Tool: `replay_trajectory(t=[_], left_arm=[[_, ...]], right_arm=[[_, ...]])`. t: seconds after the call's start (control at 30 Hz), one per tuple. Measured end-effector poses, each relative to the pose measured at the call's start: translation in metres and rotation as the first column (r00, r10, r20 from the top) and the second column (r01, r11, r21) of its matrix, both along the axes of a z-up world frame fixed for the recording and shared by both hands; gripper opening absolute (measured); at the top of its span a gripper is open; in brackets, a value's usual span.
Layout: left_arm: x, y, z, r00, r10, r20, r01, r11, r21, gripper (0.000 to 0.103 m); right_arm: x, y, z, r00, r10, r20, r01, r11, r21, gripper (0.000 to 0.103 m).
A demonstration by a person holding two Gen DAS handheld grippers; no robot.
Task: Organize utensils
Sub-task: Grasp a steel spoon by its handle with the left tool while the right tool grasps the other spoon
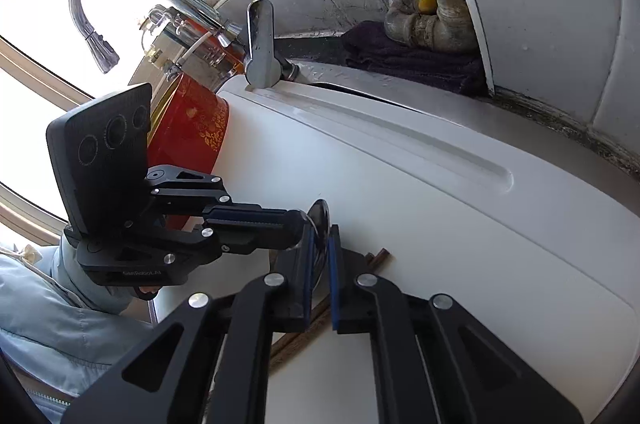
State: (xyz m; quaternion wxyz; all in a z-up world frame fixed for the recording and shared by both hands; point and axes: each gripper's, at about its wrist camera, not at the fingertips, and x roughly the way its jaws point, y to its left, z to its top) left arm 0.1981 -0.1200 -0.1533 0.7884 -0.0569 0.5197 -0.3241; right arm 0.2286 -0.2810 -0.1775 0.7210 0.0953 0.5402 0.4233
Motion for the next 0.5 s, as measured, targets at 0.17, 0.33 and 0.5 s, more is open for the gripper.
replay_trajectory(t=[0.17,0.33,0.5], left_arm=[[-0.009,-0.007,0.014,0.998,-0.008,0.058,0.005,0.999,0.044,0.006],[-0.016,-0.011,0.026,0.996,-0.010,0.091,0.005,0.999,0.050,0.003],[-0.029,-0.007,0.036,0.992,-0.017,0.125,0.010,0.998,0.055,0.001]], right_arm=[[-0.009,0.000,0.011,0.999,-0.027,0.042,0.027,0.999,-0.020,0.006],[-0.018,-0.001,0.022,0.996,-0.046,0.075,0.049,0.998,-0.030,0.006],[-0.031,-0.007,0.033,0.991,-0.087,0.097,0.091,0.995,-0.039,0.003]])
